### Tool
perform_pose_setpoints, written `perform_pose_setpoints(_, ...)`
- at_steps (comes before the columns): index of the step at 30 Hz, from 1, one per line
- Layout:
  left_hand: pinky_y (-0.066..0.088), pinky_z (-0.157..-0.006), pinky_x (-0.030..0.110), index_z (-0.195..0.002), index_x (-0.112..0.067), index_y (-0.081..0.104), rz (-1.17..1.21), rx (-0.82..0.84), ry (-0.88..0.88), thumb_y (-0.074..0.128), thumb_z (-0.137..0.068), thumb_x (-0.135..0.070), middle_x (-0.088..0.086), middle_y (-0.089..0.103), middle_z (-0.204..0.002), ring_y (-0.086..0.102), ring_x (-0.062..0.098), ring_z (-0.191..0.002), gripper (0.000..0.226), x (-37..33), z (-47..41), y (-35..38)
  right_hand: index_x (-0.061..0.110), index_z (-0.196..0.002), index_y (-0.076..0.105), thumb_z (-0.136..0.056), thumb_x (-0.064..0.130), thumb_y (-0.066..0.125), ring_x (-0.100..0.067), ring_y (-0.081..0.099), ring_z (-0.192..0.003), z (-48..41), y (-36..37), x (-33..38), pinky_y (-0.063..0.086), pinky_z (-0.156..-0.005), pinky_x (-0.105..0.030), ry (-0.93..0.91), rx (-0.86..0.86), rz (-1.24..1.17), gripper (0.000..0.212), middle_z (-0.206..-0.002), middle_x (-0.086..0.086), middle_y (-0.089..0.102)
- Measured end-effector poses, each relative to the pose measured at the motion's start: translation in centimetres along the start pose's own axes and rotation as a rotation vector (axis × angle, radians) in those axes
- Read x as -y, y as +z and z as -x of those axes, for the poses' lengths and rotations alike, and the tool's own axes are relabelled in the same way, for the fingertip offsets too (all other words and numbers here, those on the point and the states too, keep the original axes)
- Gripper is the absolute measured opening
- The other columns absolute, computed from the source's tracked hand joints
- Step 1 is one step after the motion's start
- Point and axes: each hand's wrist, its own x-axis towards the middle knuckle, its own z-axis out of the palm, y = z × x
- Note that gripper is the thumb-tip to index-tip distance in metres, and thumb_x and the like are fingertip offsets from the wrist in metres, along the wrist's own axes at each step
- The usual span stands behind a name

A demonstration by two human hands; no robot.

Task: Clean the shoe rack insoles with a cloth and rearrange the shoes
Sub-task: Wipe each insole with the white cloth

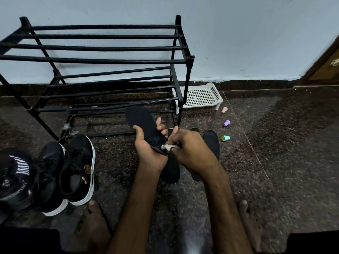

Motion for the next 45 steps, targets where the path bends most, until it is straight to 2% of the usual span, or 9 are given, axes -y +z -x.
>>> perform_pose_setpoints(6, 0.042, -0.109, 0.044, -0.146, 0.000, 0.040, -0.074, 0.059, 0.022, 0.030, -0.095, -0.069, -0.001, 0.050, -0.083, 0.047, 0.013, -0.070, 0.087, 0.4, -0.1, -0.4, 0.018, -0.092, 0.077, -0.087, 0.017, 0.067, -0.013, 0.062, -0.091, 0.2, 0.8, 1.3, 0.053, -0.084, -0.036, -0.051, -0.067, -0.017, 0.011, -0.096, 0.008, 0.065)
perform_pose_setpoints(11, 0.057, -0.073, 0.035, -0.145, 0.002, 0.039, -0.071, 0.084, 0.090, 0.027, -0.095, -0.070, 0.002, 0.049, -0.086, 0.044, 0.014, -0.069, 0.088, -0.1, 0.4, 0.1, 0.016, -0.089, 0.076, -0.086, 0.021, 0.070, -0.018, 0.066, -0.085, 0.3, 0.4, 1.4, 0.056, -0.080, -0.037, 0.054, -0.065, 0.062, 0.009, -0.090, -0.001, 0.072)
perform_pose_setpoints(15, 0.054, -0.092, 0.041, -0.146, 0.001, 0.038, -0.088, 0.110, 0.113, 0.026, -0.094, -0.071, 0.000, 0.050, -0.086, 0.046, 0.013, -0.069, 0.089, 0.0, 0.2, -0.2, 0.022, -0.085, 0.078, -0.086, 0.026, 0.074, -0.008, 0.067, -0.078, 0.2, 0.4, 2.0, 0.057, -0.078, -0.035, 0.012, 0.034, -0.082, 0.006, -0.083, 0.005, 0.074)
perform_pose_setpoints(21, 0.052, -0.089, 0.041, -0.147, 0.000, 0.037, -0.105, 0.145, 0.144, 0.024, -0.094, -0.072, 0.001, 0.053, -0.089, 0.048, 0.014, -0.072, 0.091, -0.3, 0.2, -0.2, 0.019, -0.088, 0.075, -0.088, 0.024, 0.069, -0.022, 0.067, -0.083, 0.0, 0.5, 0.5, 0.056, -0.074, -0.038, 0.127, -0.108, 0.117, 0.007, -0.089, -0.002, 0.071)
perform_pose_setpoints(26, 0.051, -0.089, 0.041, -0.147, 0.001, 0.038, -0.133, 0.145, 0.143, 0.024, -0.095, -0.071, 0.001, 0.052, -0.090, 0.049, 0.014, -0.074, 0.090, -0.2, 0.2, 0.1, 0.021, -0.085, 0.078, -0.084, 0.024, 0.077, -0.006, 0.068, -0.078, 0.3, -0.2, 1.3, 0.057, -0.078, -0.029, 0.046, 0.050, -0.086, 0.004, -0.084, 0.005, 0.075)
perform_pose_setpoints(32, 0.052, -0.090, 0.042, -0.148, 0.000, 0.036, -0.158, 0.176, 0.158, 0.023, -0.095, -0.071, 0.001, 0.053, -0.093, 0.051, 0.014, -0.078, 0.090, -0.3, 0.3, 0.2, 0.022, -0.087, 0.075, -0.087, 0.024, 0.071, -0.020, 0.067, -0.082, -0.4, 0.7, 0.3, 0.056, -0.071, -0.034, 0.155, -0.178, 0.090, 0.005, -0.089, 0.001, 0.072)
perform_pose_setpoints(37, 0.051, -0.092, 0.041, -0.147, 0.001, 0.038, -0.184, 0.154, 0.175, 0.022, -0.095, -0.071, 0.001, 0.054, -0.092, 0.052, 0.015, -0.079, 0.090, -0.3, 0.1, 0.1, 0.019, -0.087, 0.078, -0.084, 0.022, 0.076, -0.005, 0.067, -0.076, 0.2, 0.1, 1.3, 0.056, -0.072, -0.025, -0.001, 0.032, -0.121, 0.005, -0.084, 0.005, 0.074)
perform_pose_setpoints(42, 0.053, -0.086, 0.038, -0.146, 0.000, 0.039, -0.227, 0.170, 0.181, 0.021, -0.095, -0.071, 0.002, 0.053, -0.094, 0.053, 0.015, -0.080, 0.089, 0.0, 0.3, 0.5, 0.021, -0.088, 0.075, -0.087, 0.020, 0.070, -0.014, 0.065, -0.082, -0.3, 1.1, 0.6, 0.055, -0.075, -0.033, 0.082, -0.221, 0.056, 0.006, -0.092, 0.004, 0.070)
perform_pose_setpoints(45, 0.051, -0.088, 0.038, -0.145, -0.001, 0.042, -0.247, 0.172, 0.191, 0.022, -0.094, -0.072, 0.001, 0.052, -0.092, 0.052, 0.015, -0.080, 0.089, 0.0, 0.2, 0.6, 0.020, -0.087, 0.076, -0.085, 0.022, 0.072, -0.012, 0.066, -0.081, -0.2, 0.8, 0.7, 0.056, -0.077, -0.035, 0.024, -0.151, -0.055, 0.005, -0.089, 0.003, 0.072)
